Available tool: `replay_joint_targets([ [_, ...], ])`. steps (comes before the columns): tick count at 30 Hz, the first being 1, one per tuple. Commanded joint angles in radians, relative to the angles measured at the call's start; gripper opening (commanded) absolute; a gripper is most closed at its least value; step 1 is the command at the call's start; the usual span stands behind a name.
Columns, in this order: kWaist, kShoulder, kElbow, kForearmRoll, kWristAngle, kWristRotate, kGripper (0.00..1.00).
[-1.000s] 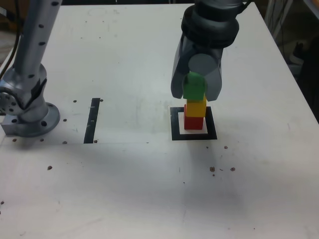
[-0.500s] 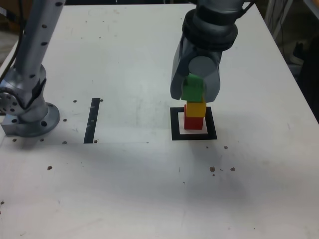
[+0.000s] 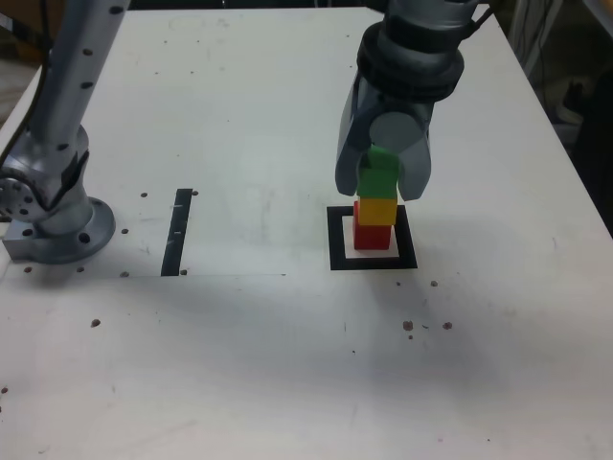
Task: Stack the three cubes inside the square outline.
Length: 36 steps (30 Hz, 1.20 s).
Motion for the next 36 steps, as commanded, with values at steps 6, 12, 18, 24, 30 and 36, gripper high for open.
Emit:
replay_joint_targets([
  [6,0.001,0.0,0.0,0.015,0.01,0.0,0.98],
  [12,0.001,-0.031,-0.004,0.018,0.028,-0.011,0.99],
  [18,-0.008,-0.089,-0.005,0.02,0.028,-0.016,0.99],
  [24,-0.015,-0.124,0.019,0.022,0.022,-0.016,0.99],
  [30,-0.01,-0.228,0.137,0.026,0.02,-0.011,0.99],
  [36,-0.001,-0.332,0.24,0.024,0.011,-0.003,0.99],
])
